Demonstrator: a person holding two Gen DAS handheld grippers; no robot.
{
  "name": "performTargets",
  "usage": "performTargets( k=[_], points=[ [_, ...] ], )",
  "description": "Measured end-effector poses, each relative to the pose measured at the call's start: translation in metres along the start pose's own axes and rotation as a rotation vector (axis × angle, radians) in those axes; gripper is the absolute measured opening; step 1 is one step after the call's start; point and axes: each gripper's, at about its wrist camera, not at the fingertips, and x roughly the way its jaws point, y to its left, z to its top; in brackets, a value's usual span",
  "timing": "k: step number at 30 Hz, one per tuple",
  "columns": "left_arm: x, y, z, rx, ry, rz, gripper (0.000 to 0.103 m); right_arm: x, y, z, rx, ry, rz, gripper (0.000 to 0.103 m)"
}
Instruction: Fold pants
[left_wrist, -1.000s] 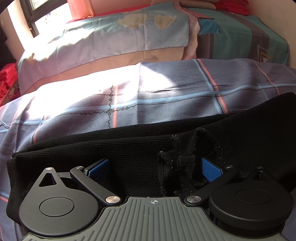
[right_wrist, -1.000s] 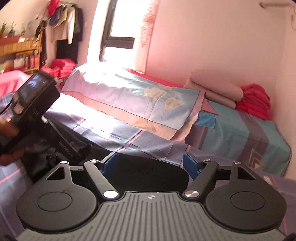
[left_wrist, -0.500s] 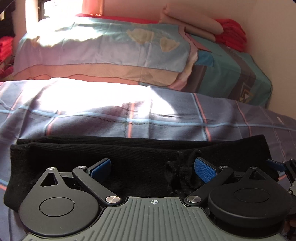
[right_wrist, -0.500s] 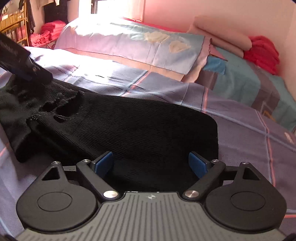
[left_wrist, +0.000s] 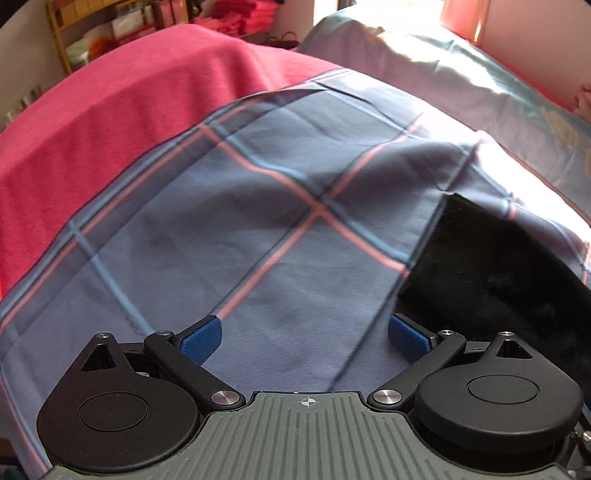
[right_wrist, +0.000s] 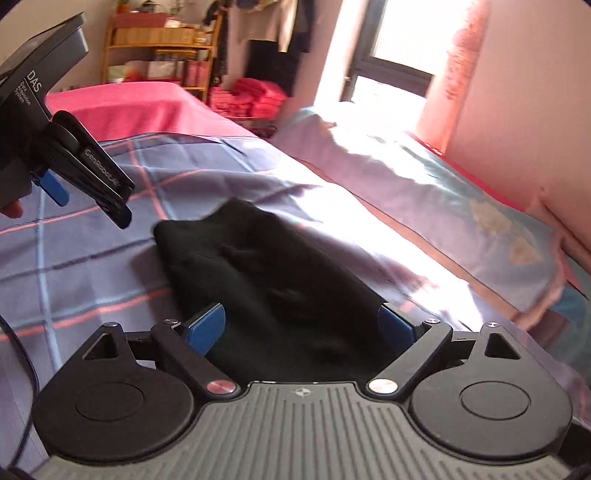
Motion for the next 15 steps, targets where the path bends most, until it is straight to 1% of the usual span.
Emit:
performTargets(
  k=[3,5,6,7,8,9,10,11,12,14,15],
  points=[
    [-0.002,0.032,-0.01,-0.035,0.009,0.018,0.103,0.037,0.05,0.024,-0.103,0.03,-0.014,0.09],
    [-0.004,0.047,-0.017,-0.051,0.017,0.032,0.103,0.062,0.074,0.031,-0.151,0.078,-0.038,0.088],
    [-0.004,0.052,-0.02,-0.059,0.024,0.027,0.103,0.073,0.082,0.033,-0.173,0.102,-0.057,0.087],
    [-0.004,0.057,-0.023,-0.064,0.03,0.018,0.103,0.082,0.087,0.033,-0.187,0.107,-0.09,0.087],
    [-0.004,0.062,-0.027,-0.068,0.038,0.013,0.103,0.086,0.088,0.034,-0.19,0.092,-0.129,0.087],
    [-0.005,0.064,-0.031,-0.073,0.044,0.006,0.103,0.09,0.085,0.036,-0.179,0.099,-0.149,0.087],
    [-0.007,0.065,-0.034,-0.073,0.048,-0.012,0.103,0.091,0.077,0.038,-0.139,0.109,-0.142,0.084],
    [-0.008,0.063,-0.037,-0.066,0.052,-0.031,0.103,0.092,0.068,0.04,-0.082,0.12,-0.108,0.072],
    [-0.01,0.06,-0.04,-0.057,0.052,-0.041,0.103,0.093,0.059,0.041,-0.034,0.136,-0.073,0.064],
    [-0.013,0.048,-0.044,-0.029,0.049,-0.07,0.103,0.091,0.05,0.043,0.007,0.146,-0.064,0.031],
    [-0.015,0.04,-0.046,-0.011,0.048,-0.09,0.103,0.086,0.04,0.046,0.053,0.144,-0.042,0.03]
  ],
)
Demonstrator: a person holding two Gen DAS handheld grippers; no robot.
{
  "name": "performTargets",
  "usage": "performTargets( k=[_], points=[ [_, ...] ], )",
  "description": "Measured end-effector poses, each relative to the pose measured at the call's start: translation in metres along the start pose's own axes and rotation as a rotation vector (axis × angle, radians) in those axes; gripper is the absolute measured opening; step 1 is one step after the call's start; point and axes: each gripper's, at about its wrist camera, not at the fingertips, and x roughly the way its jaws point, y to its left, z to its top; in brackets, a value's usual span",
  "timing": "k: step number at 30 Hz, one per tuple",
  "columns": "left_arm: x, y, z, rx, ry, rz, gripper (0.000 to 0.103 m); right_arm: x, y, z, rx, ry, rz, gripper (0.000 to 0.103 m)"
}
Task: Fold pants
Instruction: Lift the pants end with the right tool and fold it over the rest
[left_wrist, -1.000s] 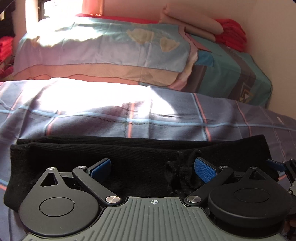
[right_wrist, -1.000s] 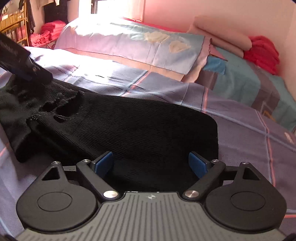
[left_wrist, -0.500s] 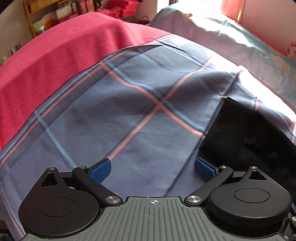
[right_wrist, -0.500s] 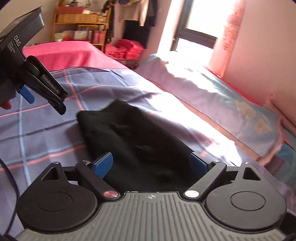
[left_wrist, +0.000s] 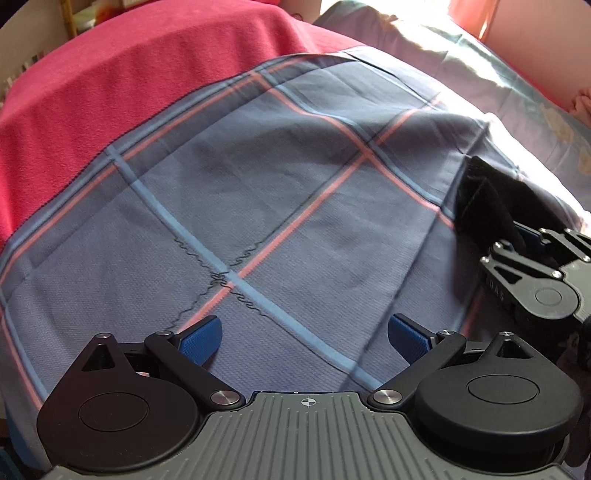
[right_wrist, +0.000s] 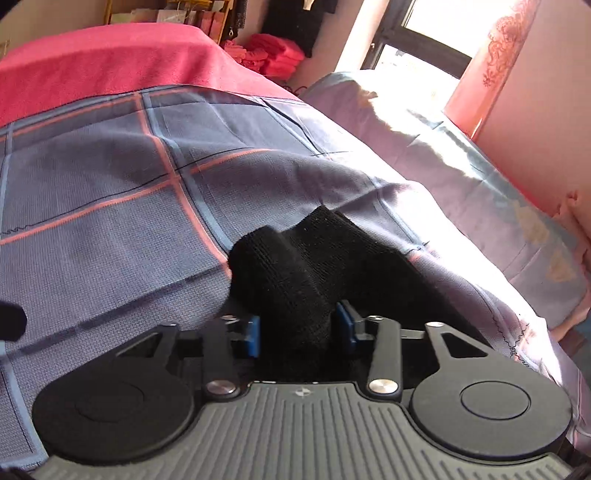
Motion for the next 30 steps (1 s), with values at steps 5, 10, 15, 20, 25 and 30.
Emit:
performTargets(
  k=[5,10,15,20,25,30],
  points=[
    [0.001,-0.056,-0.015,0.107,0.012,-0.125,0.103,-0.045,-0.073,0.012,0.287,-0.055,0.143,0.028],
    [0.015,-0.146,-0.034,0.213,0.053,-0.277,0.103,-0.1,-0.132,0.006,0.432,-0.125,0.209,0.028],
    [0.038,-0.227,-0.046,0.295,0.098,-0.299,0.103,-0.161,-0.197,-0.019,0.547,-0.201,0.19,0.028],
    [0.04,-0.27,-0.045,0.372,0.081,-0.296,0.103,-0.22,-0.265,-0.079,0.652,-0.267,0.052,0.027],
    [0.025,-0.285,-0.062,0.529,0.083,-0.375,0.103,-0.214,-0.326,-0.203,0.896,-0.083,-0.141,0.035],
    [0.005,-0.267,-0.074,0.614,0.094,-0.42,0.103,-0.226,-0.331,-0.264,1.05,-0.035,-0.336,0.065]
  ],
)
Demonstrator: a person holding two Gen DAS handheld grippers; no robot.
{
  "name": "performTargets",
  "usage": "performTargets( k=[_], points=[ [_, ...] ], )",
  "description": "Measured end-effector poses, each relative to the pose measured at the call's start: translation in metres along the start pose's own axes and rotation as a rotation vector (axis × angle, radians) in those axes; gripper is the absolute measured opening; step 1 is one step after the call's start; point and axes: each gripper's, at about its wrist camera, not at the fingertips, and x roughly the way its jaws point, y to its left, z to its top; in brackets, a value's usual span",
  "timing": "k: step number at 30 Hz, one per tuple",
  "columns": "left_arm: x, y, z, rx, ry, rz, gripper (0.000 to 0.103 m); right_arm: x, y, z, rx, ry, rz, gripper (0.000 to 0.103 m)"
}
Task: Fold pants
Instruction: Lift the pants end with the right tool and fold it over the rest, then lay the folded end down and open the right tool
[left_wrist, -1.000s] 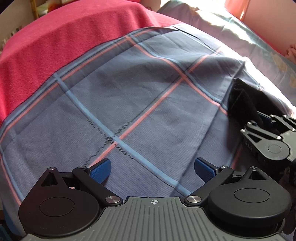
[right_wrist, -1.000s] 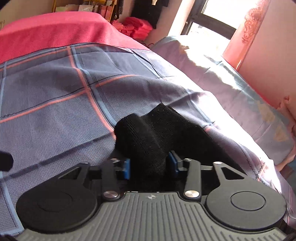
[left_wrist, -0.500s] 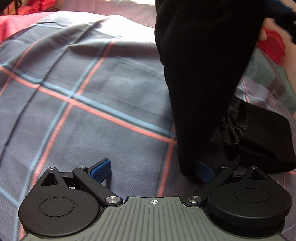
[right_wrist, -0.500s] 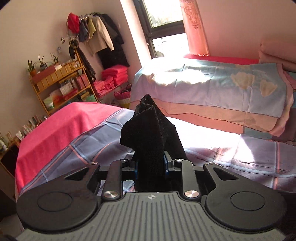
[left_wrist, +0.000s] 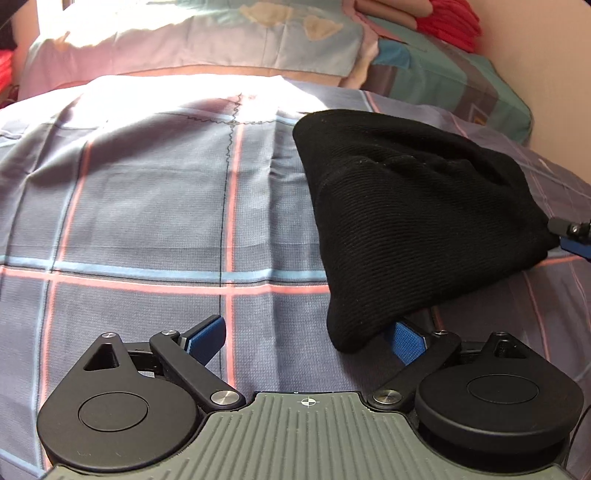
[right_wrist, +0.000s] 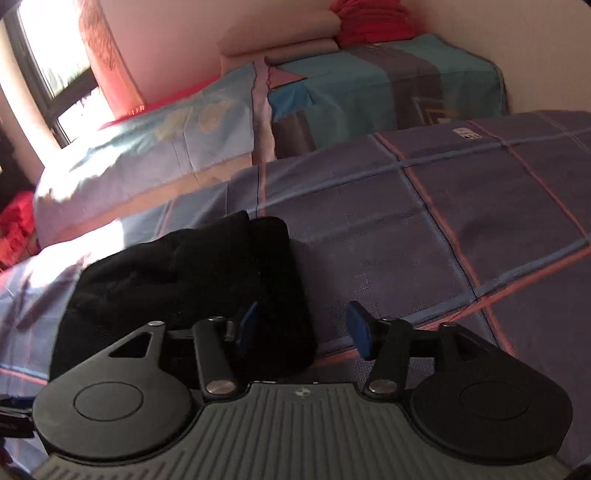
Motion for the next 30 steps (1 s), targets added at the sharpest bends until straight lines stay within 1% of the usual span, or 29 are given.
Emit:
performTargets(
  k=[1,2,3,5,7,8,10,12,13,14,15,16,17,18,19,20,21,22,23,24,25,26,28,29,30],
  points=[
    [-0.006,0.002,0.0,0.002,-0.004,0.006,0.103,-0.003,0.002,0.003,-0.02,-0.029,-0.009,0.066],
    [-0.008,0.003,0.003,-0.001,-0.003,0.011,0.103,-0.004,0.007,0.007,-0.048,-0.046,-0.015,0.072],
    [-0.01,0.004,0.006,-0.009,-0.006,0.014,0.103,0.0,0.013,0.01,-0.072,-0.048,-0.005,0.075],
    [-0.012,0.004,0.02,-0.025,-0.019,0.013,0.103,0.013,0.019,0.023,-0.101,-0.022,0.055,0.086],
    [-0.007,-0.001,0.033,-0.035,-0.022,0.001,0.103,0.024,0.024,0.027,-0.105,-0.007,0.076,0.092],
    [-0.005,-0.001,0.042,-0.048,-0.009,-0.003,0.103,0.029,0.023,0.028,-0.097,0.001,0.081,0.093],
    [-0.011,-0.003,0.044,-0.034,-0.005,-0.048,0.103,0.037,0.014,0.028,-0.046,0.038,0.091,0.093],
    [-0.017,-0.005,0.034,0.069,0.048,-0.11,0.103,0.044,0.004,0.025,-0.009,0.084,0.136,0.093],
    [-0.021,-0.004,0.024,0.109,0.069,-0.109,0.103,0.045,0.0,0.022,-0.003,0.105,0.162,0.093],
    [-0.022,-0.002,0.017,0.118,0.076,-0.08,0.103,0.046,-0.002,0.019,-0.008,0.124,0.185,0.093],
    [-0.024,0.001,0.014,0.108,0.092,-0.067,0.103,0.049,-0.006,0.018,-0.011,0.142,0.204,0.093],
    [-0.027,0.006,0.015,0.077,0.101,-0.099,0.103,0.051,-0.009,0.017,-0.006,0.152,0.215,0.093],
    [-0.032,0.01,0.018,0.036,0.087,-0.145,0.103,0.053,-0.013,0.017,0.007,0.158,0.225,0.093],
    [-0.037,0.014,0.023,-0.004,0.062,-0.182,0.103,0.056,-0.017,0.018,0.023,0.163,0.239,0.093],
    [-0.041,0.016,0.029,-0.042,0.025,-0.203,0.103,0.059,-0.023,0.018,0.053,0.174,0.266,0.093],
    [-0.042,0.017,0.037,-0.069,-0.011,-0.202,0.103,0.063,-0.029,0.019,0.089,0.191,0.295,0.093],
    [-0.04,0.016,0.044,-0.085,-0.042,-0.186,0.103,0.069,-0.034,0.018,0.134,0.215,0.333,0.093],
    [-0.032,0.015,0.051,-0.094,-0.061,-0.158,0.103,0.07,-0.037,0.017,0.161,0.222,0.366,0.094],
    [-0.018,0.014,0.06,-0.115,-0.052,-0.13,0.103,0.071,-0.039,0.017,0.167,0.226,0.393,0.094],
    [-0.001,0.015,0.067,-0.15,-0.022,-0.118,0.103,0.072,-0.039,0.017,0.164,0.242,0.418,0.094],
    [0.017,0.017,0.071,-0.186,0.009,-0.12,0.103,0.071,-0.04,0.017,0.153,0.245,0.425,0.094],
    [0.034,0.019,0.074,-0.218,0.04,-0.134,0.103,0.071,-0.041,0.018,0.144,0.248,0.43,0.093],
    [0.061,0.021,0.077,-0.272,0.098,-0.199,0.103,0.072,-0.044,0.019,0.156,0.255,0.444,0.092],
    [0.072,0.022,0.076,-0.304,0.116,-0.234,0.103,0.073,-0.046,0.019,0.172,0.252,0.448,0.091],
    [0.074,0.021,0.076,-0.328,0.103,-0.24,0.103,0.074,-0.046,0.018,0.178,0.243,0.446,0.089]
  ],
)
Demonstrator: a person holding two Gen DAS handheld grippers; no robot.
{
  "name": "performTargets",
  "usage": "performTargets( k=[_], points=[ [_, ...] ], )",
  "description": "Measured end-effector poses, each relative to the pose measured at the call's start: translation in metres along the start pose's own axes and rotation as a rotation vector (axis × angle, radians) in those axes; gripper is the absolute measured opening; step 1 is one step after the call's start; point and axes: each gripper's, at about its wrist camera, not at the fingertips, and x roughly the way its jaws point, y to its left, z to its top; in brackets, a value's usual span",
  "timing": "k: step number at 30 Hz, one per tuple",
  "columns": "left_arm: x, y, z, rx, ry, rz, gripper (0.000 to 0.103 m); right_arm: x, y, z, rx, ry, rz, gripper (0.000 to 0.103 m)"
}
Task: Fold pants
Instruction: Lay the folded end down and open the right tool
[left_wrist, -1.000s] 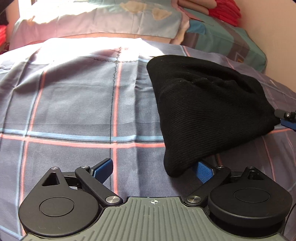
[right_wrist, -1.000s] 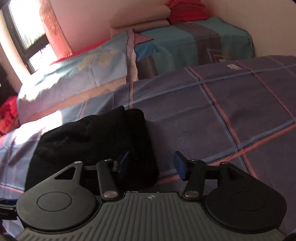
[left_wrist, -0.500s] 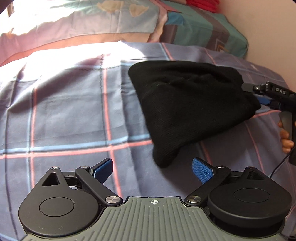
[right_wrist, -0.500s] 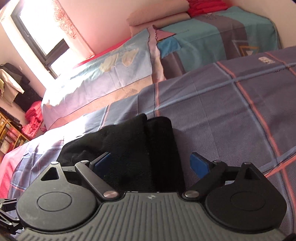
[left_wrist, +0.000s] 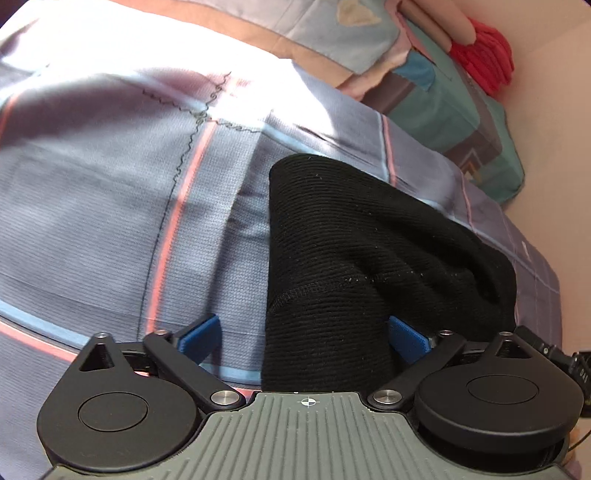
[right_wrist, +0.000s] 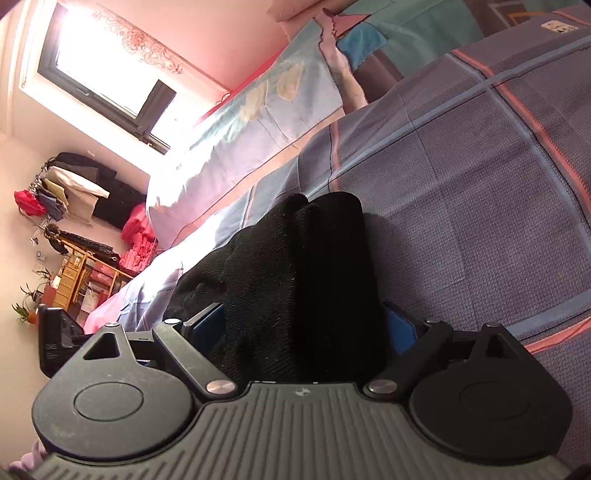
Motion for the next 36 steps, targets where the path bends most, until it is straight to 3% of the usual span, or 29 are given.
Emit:
performTargets(
  k=[1,2,3,4,5,8,13,19,21,23,24,25,27,29,30,33,36],
  points=[
    [-0.001,-0.005,-0.001,0.003,-0.019,-0.001,0.103,0.001,0.002,-0.001,-0.013,-0.014,-0.025,0.078],
    [0.001,-0.01,-0.001,0.023,-0.001,-0.05,0.103,0.002,0.004,-0.003,-0.023,-0.015,-0.035,0.056],
    [0.007,-0.013,-0.001,0.025,0.044,-0.121,0.103,0.0,0.005,-0.006,-0.018,-0.027,-0.022,0.053],
    [0.008,-0.02,-0.003,0.021,0.061,-0.119,0.103,-0.004,0.009,-0.008,-0.027,-0.039,-0.011,0.045],
    [0.005,-0.03,-0.005,0.05,0.053,-0.089,0.103,-0.01,0.017,-0.01,-0.051,-0.05,-0.008,0.044],
    [-0.021,-0.056,-0.015,0.136,0.023,-0.116,0.103,-0.036,0.041,-0.016,-0.08,-0.071,0.063,0.042],
    [-0.082,-0.091,-0.061,0.268,-0.012,-0.164,0.103,-0.104,0.076,-0.043,-0.122,-0.096,0.085,0.042],
    [-0.122,-0.082,-0.151,0.245,0.017,-0.248,0.103,-0.186,0.062,-0.12,0.031,-0.12,0.07,0.043],
    [-0.107,-0.073,-0.179,0.26,0.062,-0.193,0.103,-0.188,0.035,-0.153,0.125,-0.093,-0.02,0.051],
    [-0.077,-0.061,-0.202,0.256,0.135,-0.092,0.103,-0.182,0.018,-0.176,0.137,-0.049,-0.256,0.056],
    [-0.065,-0.054,-0.209,0.255,0.159,-0.013,0.103,-0.185,0.019,-0.184,0.103,-0.072,-0.335,0.06],
    [-0.056,-0.05,-0.216,0.258,0.178,0.018,0.103,-0.193,0.024,-0.19,0.084,-0.131,-0.329,0.067],
    [-0.06,-0.046,-0.222,0.253,0.138,0.01,0.103,-0.208,0.048,-0.195,-0.004,-0.267,-0.348,0.064],
    [-0.068,-0.051,-0.225,0.281,0.097,0.037,0.103,-0.207,0.074,-0.192,-0.138,-0.33,-0.313,0.067],
    [-0.07,-0.054,-0.225,0.299,0.085,0.054,0.103,-0.199,0.083,-0.186,-0.174,-0.307,-0.25,0.067],
    [-0.064,-0.064,-0.227,0.341,0.081,0.099,0.103,-0.159,0.102,-0.171,-0.19,-0.197,-0.028,0.066],
    [-0.059,-0.068,-0.228,0.344,0.074,0.13,0.103,-0.11,0.096,-0.157,-0.143,-0.05,0.07,0.064]
  ],
)
